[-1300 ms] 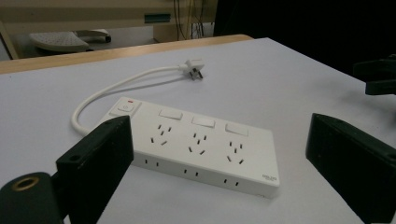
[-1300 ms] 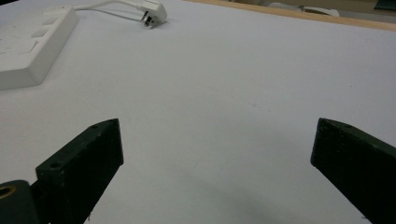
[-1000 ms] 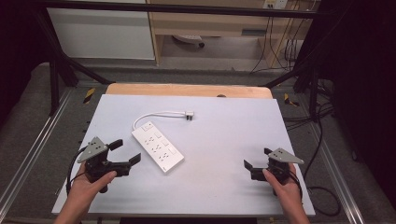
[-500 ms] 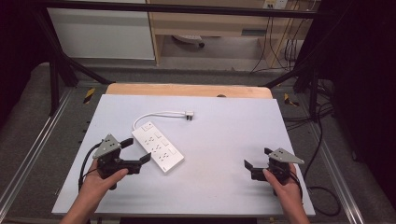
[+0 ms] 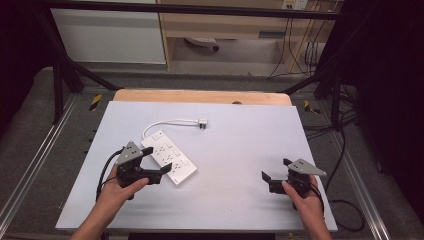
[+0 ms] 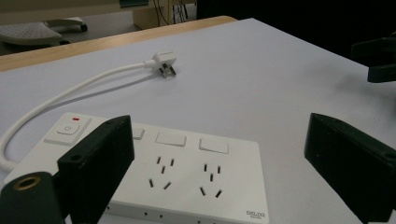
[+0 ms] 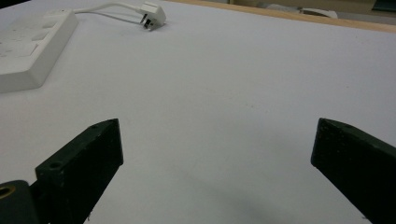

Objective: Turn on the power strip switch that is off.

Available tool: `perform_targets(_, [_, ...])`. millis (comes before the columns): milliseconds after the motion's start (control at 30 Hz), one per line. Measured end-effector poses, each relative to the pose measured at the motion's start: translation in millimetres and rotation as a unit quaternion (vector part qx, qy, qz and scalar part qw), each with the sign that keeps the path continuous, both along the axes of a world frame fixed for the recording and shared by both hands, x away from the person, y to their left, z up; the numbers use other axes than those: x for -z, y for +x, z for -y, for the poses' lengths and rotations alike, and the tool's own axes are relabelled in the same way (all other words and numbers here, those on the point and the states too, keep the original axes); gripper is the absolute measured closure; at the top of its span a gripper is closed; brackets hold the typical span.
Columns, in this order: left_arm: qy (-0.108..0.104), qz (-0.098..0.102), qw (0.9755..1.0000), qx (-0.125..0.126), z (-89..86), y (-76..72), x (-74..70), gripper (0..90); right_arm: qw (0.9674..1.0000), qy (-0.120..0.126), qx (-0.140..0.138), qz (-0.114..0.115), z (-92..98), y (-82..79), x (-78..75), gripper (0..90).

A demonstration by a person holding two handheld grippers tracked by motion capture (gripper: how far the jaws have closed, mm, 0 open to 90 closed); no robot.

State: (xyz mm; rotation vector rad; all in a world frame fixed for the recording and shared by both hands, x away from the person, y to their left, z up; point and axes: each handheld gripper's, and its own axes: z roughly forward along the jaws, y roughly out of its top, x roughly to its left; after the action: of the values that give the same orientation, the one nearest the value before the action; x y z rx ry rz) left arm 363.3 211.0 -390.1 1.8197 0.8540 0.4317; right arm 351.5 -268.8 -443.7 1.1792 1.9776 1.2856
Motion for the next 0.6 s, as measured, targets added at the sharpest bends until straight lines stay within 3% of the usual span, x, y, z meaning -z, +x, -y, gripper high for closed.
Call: perform_targets(600, [0.003, -0.004, 1.0000, 0.003, 8.1, 9.5, 4.4, 9.2, 1.0000, 0.002, 0.000, 0.000, 0.4, -0.5, -0.4, 2.6])
